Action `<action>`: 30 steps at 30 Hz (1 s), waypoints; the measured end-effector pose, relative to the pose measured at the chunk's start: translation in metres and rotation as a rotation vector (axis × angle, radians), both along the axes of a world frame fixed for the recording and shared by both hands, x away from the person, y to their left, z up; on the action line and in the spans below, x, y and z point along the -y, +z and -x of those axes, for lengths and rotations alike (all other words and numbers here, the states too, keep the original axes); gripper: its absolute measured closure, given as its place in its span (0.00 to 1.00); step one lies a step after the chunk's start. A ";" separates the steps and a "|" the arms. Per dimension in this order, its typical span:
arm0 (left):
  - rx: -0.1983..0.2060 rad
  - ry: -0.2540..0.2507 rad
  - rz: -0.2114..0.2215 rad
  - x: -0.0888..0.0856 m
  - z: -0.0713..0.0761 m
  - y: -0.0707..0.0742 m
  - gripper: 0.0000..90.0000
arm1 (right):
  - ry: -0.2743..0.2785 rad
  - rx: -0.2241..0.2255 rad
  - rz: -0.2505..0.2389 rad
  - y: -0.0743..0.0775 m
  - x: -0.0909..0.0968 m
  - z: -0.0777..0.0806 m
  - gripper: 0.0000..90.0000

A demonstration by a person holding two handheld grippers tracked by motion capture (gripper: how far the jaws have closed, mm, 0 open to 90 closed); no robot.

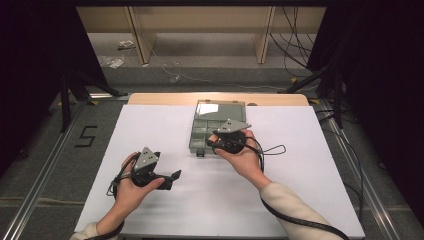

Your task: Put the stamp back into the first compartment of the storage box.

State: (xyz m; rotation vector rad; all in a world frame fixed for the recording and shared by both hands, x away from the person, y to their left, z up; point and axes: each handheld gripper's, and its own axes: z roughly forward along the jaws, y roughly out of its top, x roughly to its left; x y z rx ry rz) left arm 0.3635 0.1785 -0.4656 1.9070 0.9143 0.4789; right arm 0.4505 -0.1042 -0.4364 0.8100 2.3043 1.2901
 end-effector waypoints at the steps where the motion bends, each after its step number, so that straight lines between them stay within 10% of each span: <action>1: 0.000 0.000 0.000 0.000 0.000 0.000 0.00 | -0.002 0.000 0.000 0.000 0.000 0.000 0.62; 30: -0.001 0.000 0.001 -0.001 0.000 0.000 0.00 | -0.019 0.003 -0.018 0.002 -0.007 -0.013 0.62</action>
